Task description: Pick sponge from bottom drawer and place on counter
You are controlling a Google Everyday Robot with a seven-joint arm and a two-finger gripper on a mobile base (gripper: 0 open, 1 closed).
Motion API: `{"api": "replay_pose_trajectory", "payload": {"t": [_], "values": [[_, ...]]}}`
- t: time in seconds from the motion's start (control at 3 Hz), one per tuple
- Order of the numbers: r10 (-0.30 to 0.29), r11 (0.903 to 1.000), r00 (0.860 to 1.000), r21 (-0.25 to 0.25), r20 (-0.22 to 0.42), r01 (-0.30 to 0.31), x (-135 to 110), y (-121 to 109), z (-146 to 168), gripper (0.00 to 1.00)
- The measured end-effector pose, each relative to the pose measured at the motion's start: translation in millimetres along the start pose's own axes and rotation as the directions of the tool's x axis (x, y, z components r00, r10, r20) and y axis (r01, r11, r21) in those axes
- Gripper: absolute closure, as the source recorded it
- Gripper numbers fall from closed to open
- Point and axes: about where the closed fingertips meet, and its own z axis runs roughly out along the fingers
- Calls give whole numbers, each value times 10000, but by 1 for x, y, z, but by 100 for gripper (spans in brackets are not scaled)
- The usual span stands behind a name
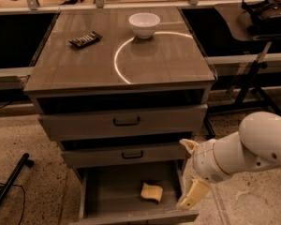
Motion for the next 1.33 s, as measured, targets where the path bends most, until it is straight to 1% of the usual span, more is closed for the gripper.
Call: {"api": "replay_pose_trajectory", "payload": {"t": [0.33,0.67,1.0,1.33], "values": [[-6,10000,10000,-9,-3,6,0,0,-1,0],[136,9999,9998,-26,-142,-136,8,-3,9,0],[231,9993,9997,-294,-10,-232,29,-7,38,0],[257,9970,9997,-734,-13,-257,61,-6,86,0]]}}
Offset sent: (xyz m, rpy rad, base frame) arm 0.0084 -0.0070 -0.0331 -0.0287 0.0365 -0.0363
